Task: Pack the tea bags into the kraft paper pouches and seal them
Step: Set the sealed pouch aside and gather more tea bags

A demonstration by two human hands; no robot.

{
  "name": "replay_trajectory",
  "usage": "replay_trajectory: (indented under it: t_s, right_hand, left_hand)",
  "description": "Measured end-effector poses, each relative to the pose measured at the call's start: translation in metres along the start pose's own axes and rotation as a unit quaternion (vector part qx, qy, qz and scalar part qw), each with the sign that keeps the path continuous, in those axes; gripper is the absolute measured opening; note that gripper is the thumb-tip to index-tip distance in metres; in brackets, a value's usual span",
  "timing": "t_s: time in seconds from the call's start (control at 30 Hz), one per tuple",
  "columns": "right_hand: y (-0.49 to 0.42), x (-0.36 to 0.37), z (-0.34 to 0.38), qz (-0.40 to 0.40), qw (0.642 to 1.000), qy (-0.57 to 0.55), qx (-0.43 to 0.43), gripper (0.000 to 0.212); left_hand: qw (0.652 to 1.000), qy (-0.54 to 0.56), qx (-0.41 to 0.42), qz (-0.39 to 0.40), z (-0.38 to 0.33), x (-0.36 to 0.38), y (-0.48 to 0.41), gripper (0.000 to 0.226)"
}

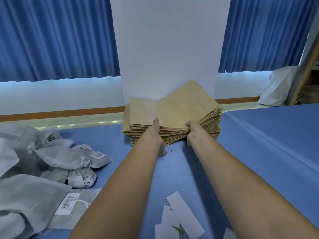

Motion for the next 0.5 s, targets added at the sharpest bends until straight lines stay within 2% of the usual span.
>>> replay_trajectory:
  t_s: [0.17, 0.3, 0.33, 0.4, 0.47, 0.5]
  right_hand:
    - [0.001, 0.000, -0.001, 0.021, 0.999, 0.000, -0.027, 0.027]
    - [0.004, -0.005, -0.007, 0.012, 0.999, -0.006, -0.052, 0.040]
    - [0.007, -0.008, -0.009, 0.012, 0.999, -0.010, -0.052, 0.041]
    - [0.016, -0.013, -0.012, 0.020, 0.999, -0.015, -0.046, 0.036]
    - [0.032, -0.022, -0.015, 0.037, 0.999, -0.006, -0.031, 0.010]
    - [0.038, -0.026, -0.020, 0.050, 0.999, 0.001, -0.018, 0.011]
  left_hand:
    - [0.998, 0.035, -0.036, 0.042, 0.003, -0.002, 0.000, 0.082]
    - [0.982, 0.020, -0.130, 0.138, 0.049, 0.032, 0.008, 0.097]
    - [0.980, 0.039, -0.122, 0.154, 0.053, 0.040, 0.010, 0.096]
    - [0.987, 0.090, -0.041, 0.130, 0.040, 0.040, 0.001, 0.076]
    - [0.984, 0.133, 0.016, 0.114, 0.032, 0.033, 0.002, 0.049]
    - [0.983, 0.138, 0.036, 0.116, 0.032, 0.029, 0.004, 0.035]
Point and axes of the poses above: each hand's wrist, its own y-axis away from the middle knuckle, its own x-axis out of the palm, z = x × y, the point moved 10 cm from there along -y, towards the middle knuckle, and after that the axes turned 2 degrees about -z, right-handed, at the moved point
